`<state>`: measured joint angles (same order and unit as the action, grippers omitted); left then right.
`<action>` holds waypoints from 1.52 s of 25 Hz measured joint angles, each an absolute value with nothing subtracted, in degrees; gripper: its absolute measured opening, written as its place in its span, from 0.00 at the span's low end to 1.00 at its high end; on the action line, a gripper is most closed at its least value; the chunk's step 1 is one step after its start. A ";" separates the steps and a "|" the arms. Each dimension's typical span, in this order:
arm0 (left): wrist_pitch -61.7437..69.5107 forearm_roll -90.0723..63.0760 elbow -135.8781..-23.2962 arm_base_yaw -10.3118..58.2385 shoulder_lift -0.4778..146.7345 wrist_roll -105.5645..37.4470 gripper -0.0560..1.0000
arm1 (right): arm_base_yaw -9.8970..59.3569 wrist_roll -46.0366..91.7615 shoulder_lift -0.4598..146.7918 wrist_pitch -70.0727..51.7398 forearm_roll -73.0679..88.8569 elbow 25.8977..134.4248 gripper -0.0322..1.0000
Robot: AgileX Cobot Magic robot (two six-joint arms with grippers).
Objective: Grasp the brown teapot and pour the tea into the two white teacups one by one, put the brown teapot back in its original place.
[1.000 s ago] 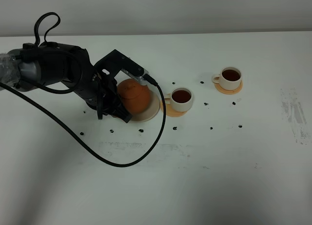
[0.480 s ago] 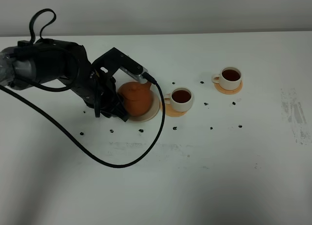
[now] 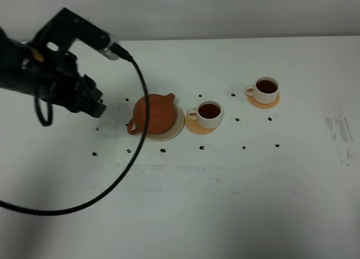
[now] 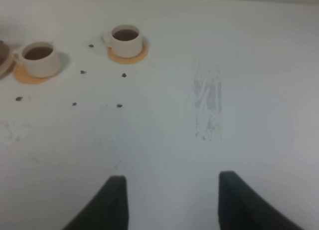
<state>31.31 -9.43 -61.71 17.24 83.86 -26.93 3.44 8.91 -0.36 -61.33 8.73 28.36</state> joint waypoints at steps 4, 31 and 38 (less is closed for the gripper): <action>31.54 -9.38 -57.62 13.37 71.11 -26.93 0.47 | 3.44 8.91 -0.36 -61.33 8.73 28.36 0.45; 61.94 -1.68 -41.27 2.06 18.27 -1.98 0.47 | 3.44 8.91 -0.36 -61.33 8.73 28.36 0.45; 58.43 -2.07 -30.67 1.57 8.43 0.00 0.47 | 3.44 8.91 -0.36 -61.33 8.73 28.36 0.45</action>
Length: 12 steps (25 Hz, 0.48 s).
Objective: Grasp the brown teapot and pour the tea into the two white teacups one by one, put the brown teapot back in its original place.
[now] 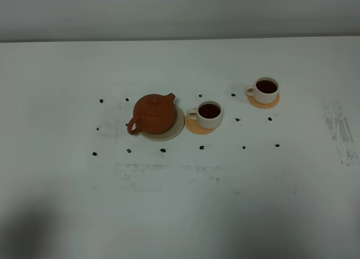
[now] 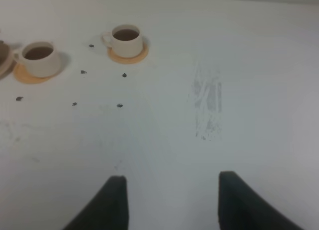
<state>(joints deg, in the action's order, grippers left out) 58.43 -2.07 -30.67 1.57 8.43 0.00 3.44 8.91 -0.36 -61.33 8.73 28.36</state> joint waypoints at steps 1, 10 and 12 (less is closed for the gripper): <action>58.51 -2.07 -30.52 1.57 7.88 0.00 0.47 | 3.44 8.91 -0.36 -61.33 8.73 28.36 0.45; 59.56 -1.36 -29.03 1.57 2.41 0.00 0.47 | 3.44 8.91 -0.36 -61.33 8.73 28.36 0.45; 59.47 -1.19 -29.03 1.57 1.02 0.00 0.47 | 3.44 8.91 -0.36 -61.33 8.73 28.36 0.45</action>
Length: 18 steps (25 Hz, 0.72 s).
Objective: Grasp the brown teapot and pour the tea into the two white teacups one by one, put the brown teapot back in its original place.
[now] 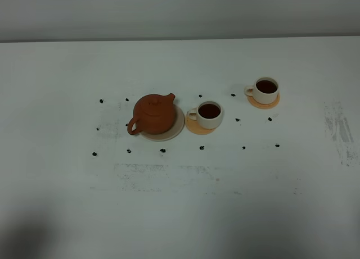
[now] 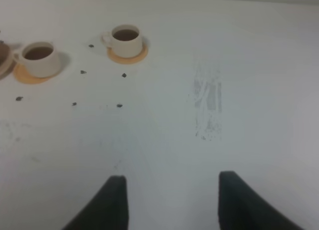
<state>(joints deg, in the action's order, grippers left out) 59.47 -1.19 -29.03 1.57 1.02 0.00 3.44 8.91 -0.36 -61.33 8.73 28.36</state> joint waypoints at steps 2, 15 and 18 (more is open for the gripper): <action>59.58 -1.06 -29.03 1.57 0.00 0.00 0.47 | 3.44 8.91 -0.36 -61.33 8.73 28.36 0.45; 59.58 -0.71 -29.03 1.57 -0.23 0.00 0.47 | 3.44 8.91 -0.36 -61.33 8.73 28.36 0.45; 59.58 -0.71 -29.03 1.57 -0.23 0.00 0.47 | 3.44 8.91 -0.36 -61.33 8.73 28.36 0.45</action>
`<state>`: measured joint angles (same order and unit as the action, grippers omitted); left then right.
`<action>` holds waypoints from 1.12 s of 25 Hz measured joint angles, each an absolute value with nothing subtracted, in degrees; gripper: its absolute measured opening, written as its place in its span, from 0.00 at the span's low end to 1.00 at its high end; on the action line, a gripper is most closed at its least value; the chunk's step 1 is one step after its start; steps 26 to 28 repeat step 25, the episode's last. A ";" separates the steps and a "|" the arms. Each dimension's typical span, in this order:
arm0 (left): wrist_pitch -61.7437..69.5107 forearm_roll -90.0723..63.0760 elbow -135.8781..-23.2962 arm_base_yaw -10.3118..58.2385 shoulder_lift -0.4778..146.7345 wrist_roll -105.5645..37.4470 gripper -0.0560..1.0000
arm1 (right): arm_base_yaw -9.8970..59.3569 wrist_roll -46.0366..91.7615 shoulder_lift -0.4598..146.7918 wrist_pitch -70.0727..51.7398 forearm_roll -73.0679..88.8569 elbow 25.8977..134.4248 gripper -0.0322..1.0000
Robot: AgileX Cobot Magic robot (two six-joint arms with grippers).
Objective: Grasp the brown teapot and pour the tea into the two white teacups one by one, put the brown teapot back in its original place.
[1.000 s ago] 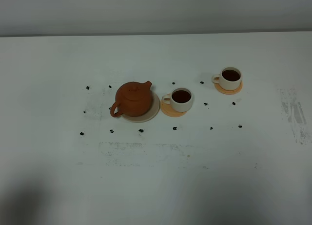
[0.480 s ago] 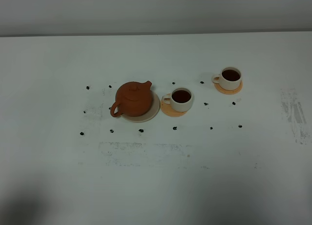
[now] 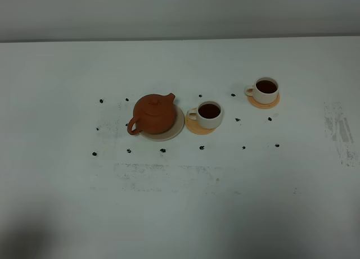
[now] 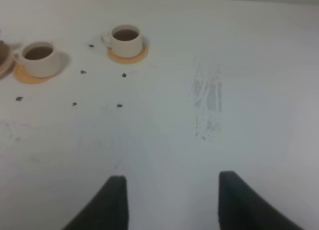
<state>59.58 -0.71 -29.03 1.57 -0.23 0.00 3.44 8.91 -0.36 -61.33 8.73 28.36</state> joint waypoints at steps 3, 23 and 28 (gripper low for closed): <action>59.58 -0.71 -29.03 1.57 -0.23 0.00 0.47 | 3.44 8.91 -0.36 -61.33 8.73 28.36 0.45; 59.58 -0.71 -29.03 1.57 -0.18 -0.31 0.47 | 3.44 8.91 -0.36 -61.33 8.78 28.36 0.45; 59.58 -0.71 -29.03 1.57 -0.18 -0.31 0.47 | 3.44 8.91 -0.36 -61.33 8.83 28.36 0.45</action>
